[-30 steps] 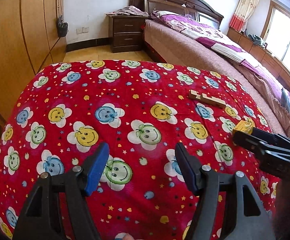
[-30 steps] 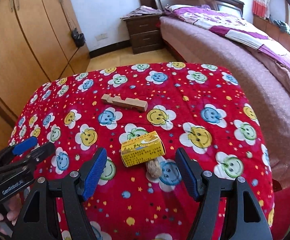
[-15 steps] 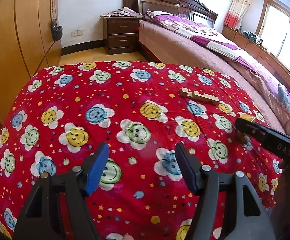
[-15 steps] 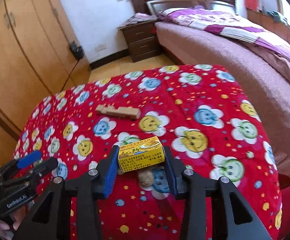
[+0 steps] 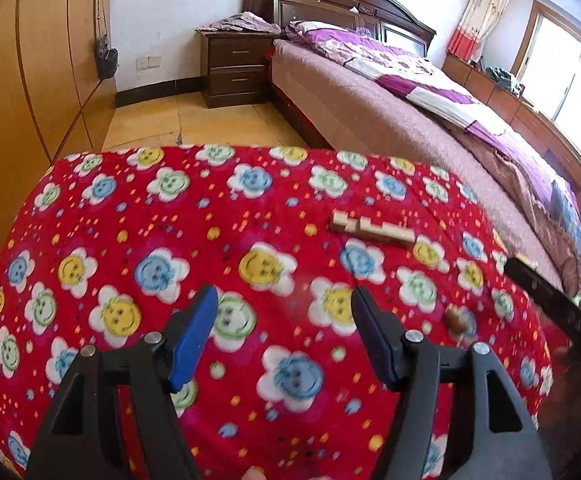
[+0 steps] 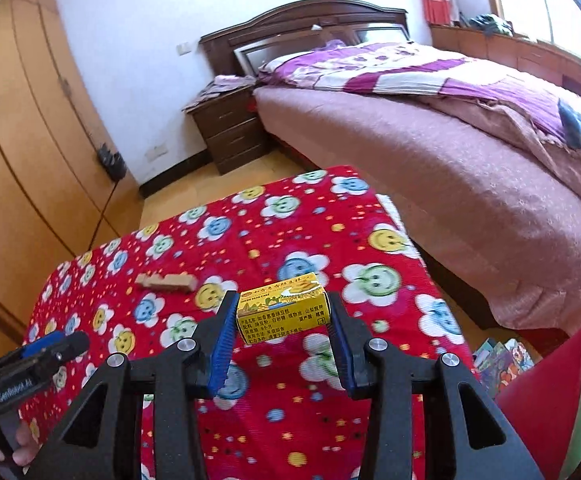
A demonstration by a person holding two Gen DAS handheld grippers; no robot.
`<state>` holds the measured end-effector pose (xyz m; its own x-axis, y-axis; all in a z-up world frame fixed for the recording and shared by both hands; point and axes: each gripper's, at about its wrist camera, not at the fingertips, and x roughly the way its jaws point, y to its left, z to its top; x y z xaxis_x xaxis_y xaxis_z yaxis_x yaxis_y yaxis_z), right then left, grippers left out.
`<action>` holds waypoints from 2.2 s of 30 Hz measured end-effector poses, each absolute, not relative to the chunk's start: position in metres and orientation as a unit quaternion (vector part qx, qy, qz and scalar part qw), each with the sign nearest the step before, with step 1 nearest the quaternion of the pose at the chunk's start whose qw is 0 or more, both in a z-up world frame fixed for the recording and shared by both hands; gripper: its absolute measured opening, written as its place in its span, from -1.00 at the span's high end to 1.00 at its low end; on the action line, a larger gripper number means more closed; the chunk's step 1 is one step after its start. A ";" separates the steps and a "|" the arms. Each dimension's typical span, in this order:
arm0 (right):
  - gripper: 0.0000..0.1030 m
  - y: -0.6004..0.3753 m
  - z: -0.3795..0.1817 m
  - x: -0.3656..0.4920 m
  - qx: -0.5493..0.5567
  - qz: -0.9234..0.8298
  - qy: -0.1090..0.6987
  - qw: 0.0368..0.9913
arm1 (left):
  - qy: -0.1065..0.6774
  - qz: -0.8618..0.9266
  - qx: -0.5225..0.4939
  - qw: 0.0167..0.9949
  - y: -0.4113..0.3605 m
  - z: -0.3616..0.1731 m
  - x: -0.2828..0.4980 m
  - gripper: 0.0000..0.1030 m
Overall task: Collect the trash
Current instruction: 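Grasp the light wooden block with the left tool, then carry the yellow box and wooden block over the red bucket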
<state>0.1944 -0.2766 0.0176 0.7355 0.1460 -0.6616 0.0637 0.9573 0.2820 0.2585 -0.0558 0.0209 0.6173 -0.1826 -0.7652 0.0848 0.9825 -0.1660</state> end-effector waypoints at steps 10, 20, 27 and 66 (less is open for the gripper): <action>0.15 -0.304 0.018 0.193 0.181 0.003 0.354 0.918 | 0.426 -0.098 -0.005 0.900 -0.102 0.013 0.281 -0.60; 0.15 -0.309 0.015 0.191 0.192 -0.001 0.356 0.915 | 0.438 -0.115 0.014 0.892 -0.133 -0.006 0.303 -0.64; 0.15 -0.310 0.011 0.193 0.197 -0.002 0.362 0.911 | 0.429 -0.112 0.000 0.896 -0.135 -0.006 0.317 -0.64; 0.15 -0.305 0.048 0.158 0.218 0.029 0.349 0.911 | 0.402 -0.117 -0.028 0.908 -0.099 0.058 0.229 -0.50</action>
<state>0.1576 -0.3048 0.0484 0.7541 0.2057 -0.6237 0.0994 0.9030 0.4180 0.2287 -0.0989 0.0580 0.6501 -0.2342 -0.7229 0.1895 0.9712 -0.1442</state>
